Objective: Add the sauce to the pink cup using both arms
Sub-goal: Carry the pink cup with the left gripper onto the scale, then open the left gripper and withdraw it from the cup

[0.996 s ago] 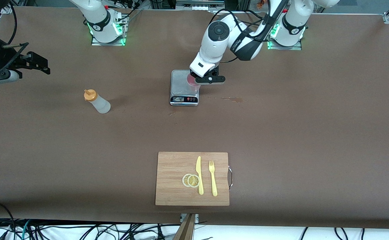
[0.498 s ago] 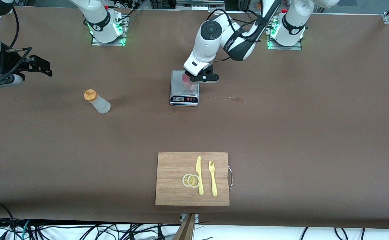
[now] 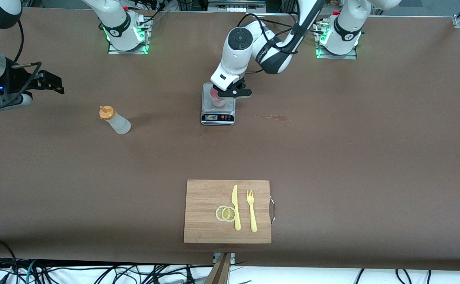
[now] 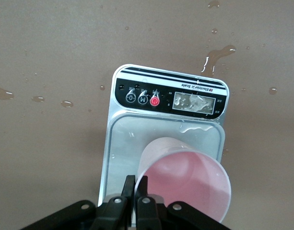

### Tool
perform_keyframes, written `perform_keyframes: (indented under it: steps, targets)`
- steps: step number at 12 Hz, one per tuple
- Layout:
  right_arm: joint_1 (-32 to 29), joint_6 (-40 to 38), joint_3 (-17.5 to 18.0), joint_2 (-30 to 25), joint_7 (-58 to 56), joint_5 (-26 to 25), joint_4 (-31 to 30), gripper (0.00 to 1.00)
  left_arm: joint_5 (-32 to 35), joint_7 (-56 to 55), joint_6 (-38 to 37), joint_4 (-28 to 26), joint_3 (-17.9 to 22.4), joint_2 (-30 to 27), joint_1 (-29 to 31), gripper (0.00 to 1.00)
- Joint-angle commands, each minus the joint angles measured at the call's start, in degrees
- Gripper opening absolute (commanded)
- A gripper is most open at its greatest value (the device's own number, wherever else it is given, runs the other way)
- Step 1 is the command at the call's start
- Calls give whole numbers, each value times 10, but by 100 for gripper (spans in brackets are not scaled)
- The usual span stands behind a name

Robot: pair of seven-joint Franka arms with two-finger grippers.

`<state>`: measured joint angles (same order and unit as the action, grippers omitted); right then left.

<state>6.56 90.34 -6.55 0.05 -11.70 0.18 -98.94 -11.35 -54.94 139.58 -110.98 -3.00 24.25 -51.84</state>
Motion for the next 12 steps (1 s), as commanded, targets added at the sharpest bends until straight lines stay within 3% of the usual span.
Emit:
perform_keyframes:
  steps: [1,4,7,9,12]
  targets:
    - [-5,7,0,-2,-33,2,-6,100,-9,-5,-7,18,12,-2,-6,100]
    - [-8,3,-4,0,-49,2,-5,100,-10,1,-99,52,15,-52,15,100]
    - [-14,11,-18,7,-199,3,-6,100,-5,96,-263,144,24,-96,79,100]
    - [-15,17,-25,9,-230,4,-7,100,-3,148,-318,161,67,-135,115,100]
    - [-20,29,-42,29,-325,42,-13,100,-1,247,-378,161,71,-182,232,100]
